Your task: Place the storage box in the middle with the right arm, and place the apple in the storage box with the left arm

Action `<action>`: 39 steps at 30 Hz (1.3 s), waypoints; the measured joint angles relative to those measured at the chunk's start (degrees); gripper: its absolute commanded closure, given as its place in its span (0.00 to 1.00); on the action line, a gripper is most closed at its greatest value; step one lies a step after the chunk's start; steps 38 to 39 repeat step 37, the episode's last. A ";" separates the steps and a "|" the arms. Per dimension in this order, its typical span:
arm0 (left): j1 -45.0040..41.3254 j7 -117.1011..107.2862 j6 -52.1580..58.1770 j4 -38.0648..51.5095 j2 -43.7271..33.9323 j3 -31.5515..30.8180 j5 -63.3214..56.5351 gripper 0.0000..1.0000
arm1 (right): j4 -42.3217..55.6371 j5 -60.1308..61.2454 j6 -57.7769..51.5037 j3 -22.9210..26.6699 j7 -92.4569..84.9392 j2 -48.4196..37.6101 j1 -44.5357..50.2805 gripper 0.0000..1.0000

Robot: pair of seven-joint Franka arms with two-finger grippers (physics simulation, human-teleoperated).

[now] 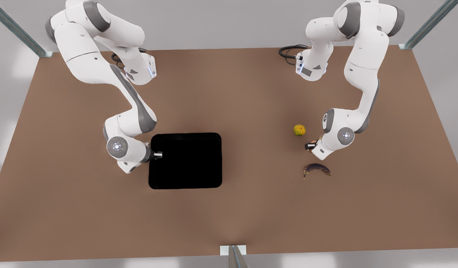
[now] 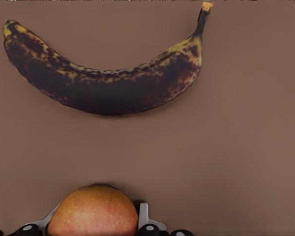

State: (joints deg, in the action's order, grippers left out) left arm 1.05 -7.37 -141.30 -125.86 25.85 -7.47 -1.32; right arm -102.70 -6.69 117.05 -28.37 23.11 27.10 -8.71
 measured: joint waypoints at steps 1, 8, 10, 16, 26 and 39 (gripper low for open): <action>0.00 -0.09 0.20 0.00 -0.25 0.00 -0.14 0.26 | 1.75 0.06 -0.05 0.15 2.39 1.69 1.98 0.79; -1.09 -10.08 11.01 7.58 -3.44 -4.23 -0.91 0.26 | 10.16 2.14 0.13 3.49 11.05 8.82 13.94 0.79; -4.26 -21.51 16.45 14.75 -2.84 -7.67 -0.86 0.26 | 10.48 2.18 1.69 3.43 11.41 10.19 15.55 0.79; -17.58 -50.98 16.98 37.05 8.25 -12.20 -0.18 0.26 | 11.65 1.58 1.20 3.40 9.46 10.88 14.65 0.00; -20.66 -56.71 12.63 40.52 12.12 -13.45 0.37 0.00 | 9.96 1.68 -8.60 3.23 -3.83 -1.17 -0.16 0.00; -6.70 -6.84 54.47 33.83 -25.01 5.88 3.13 0.00 | 19.05 -2.24 -32.78 22.46 -22.53 -16.95 0.54 0.00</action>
